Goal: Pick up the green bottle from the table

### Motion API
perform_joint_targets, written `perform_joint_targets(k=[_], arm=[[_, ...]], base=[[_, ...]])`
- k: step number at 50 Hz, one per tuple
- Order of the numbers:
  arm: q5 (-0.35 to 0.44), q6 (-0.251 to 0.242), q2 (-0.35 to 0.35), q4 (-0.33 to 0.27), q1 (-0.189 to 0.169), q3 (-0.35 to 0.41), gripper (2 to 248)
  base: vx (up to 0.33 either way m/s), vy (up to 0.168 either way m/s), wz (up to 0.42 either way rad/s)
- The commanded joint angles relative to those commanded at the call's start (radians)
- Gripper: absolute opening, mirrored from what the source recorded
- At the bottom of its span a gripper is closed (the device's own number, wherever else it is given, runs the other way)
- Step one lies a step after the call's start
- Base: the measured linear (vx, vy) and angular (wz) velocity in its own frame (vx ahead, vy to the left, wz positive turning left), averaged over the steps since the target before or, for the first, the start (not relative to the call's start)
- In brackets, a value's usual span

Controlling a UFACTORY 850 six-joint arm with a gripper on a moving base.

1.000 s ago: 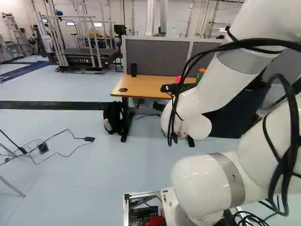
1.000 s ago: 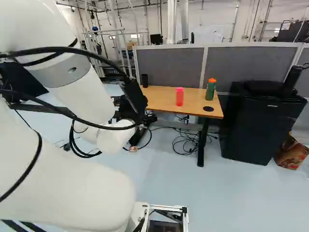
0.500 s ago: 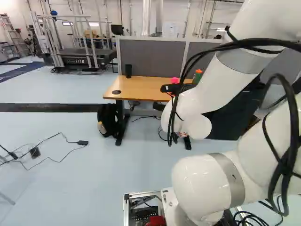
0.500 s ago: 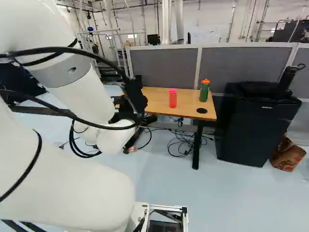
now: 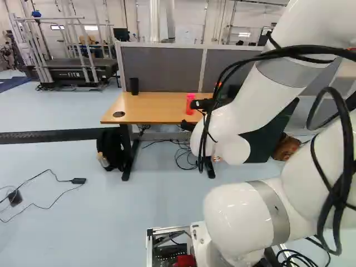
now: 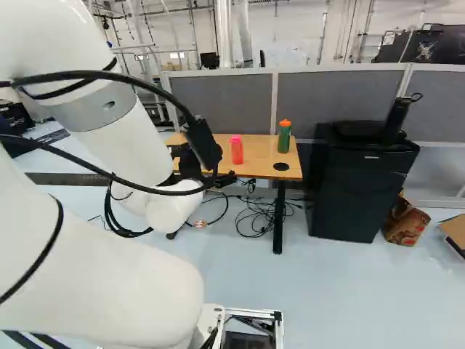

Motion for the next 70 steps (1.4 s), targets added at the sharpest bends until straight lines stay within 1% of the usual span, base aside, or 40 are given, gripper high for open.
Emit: perform_joint_targets(k=[33,70], arm=[[0.000,0.000,0.000,0.000,0.000,0.000,247],[0.000,0.000,0.000,0.000,0.000,0.000,247]], base=[[0.081,-0.110,-0.182],[0.138,-0.090,-0.017]])
